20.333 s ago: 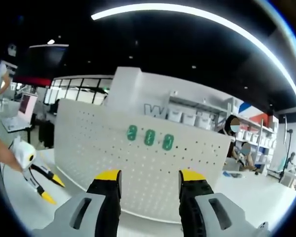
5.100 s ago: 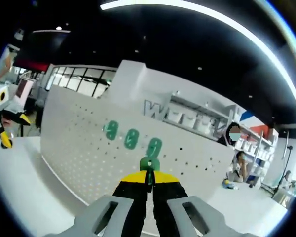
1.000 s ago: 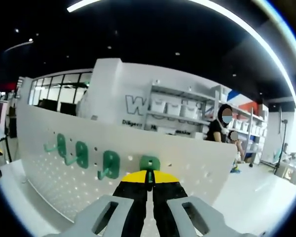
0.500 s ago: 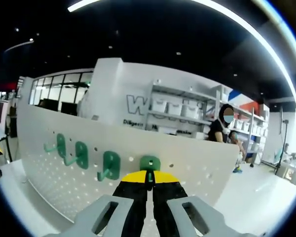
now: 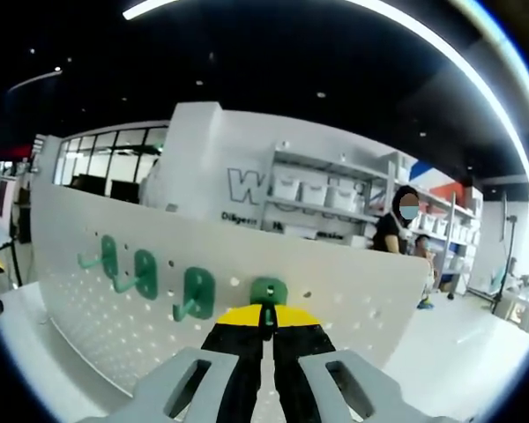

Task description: Insert the hook assembly into the mounting plate slot until the hook locks in place.

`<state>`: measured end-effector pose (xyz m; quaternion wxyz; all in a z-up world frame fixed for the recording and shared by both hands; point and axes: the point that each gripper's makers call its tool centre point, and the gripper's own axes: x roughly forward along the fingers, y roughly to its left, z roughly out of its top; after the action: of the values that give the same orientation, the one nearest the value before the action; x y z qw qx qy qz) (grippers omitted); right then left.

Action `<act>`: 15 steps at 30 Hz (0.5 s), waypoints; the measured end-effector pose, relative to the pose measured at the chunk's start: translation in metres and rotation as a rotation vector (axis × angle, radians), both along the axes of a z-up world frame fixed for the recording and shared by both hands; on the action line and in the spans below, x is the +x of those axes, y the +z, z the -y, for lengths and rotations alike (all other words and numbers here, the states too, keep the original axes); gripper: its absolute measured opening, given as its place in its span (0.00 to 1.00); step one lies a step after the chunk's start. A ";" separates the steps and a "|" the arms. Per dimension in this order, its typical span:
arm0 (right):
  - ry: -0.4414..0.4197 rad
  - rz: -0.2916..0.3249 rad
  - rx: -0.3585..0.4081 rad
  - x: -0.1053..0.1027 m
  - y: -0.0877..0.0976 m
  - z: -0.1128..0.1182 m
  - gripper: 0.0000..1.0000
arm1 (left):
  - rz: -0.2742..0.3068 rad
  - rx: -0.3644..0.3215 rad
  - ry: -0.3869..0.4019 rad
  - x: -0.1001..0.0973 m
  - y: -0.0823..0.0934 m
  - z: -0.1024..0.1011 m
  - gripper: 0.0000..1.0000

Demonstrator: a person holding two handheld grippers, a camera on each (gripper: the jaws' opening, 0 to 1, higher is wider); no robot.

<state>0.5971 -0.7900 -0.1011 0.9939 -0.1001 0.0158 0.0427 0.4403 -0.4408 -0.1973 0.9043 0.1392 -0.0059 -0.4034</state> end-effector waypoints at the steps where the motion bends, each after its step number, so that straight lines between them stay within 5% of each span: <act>1: 0.000 -0.002 -0.001 0.000 0.000 0.000 0.01 | 0.000 -0.001 -0.001 0.000 0.000 0.000 0.62; 15: 0.001 -0.010 -0.023 0.002 -0.004 0.000 0.01 | 0.000 -0.003 0.001 0.001 0.000 -0.001 0.61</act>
<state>0.5989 -0.7902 -0.1051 0.9926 -0.1113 0.0214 0.0436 0.4409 -0.4396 -0.1977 0.9047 0.1379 -0.0063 -0.4031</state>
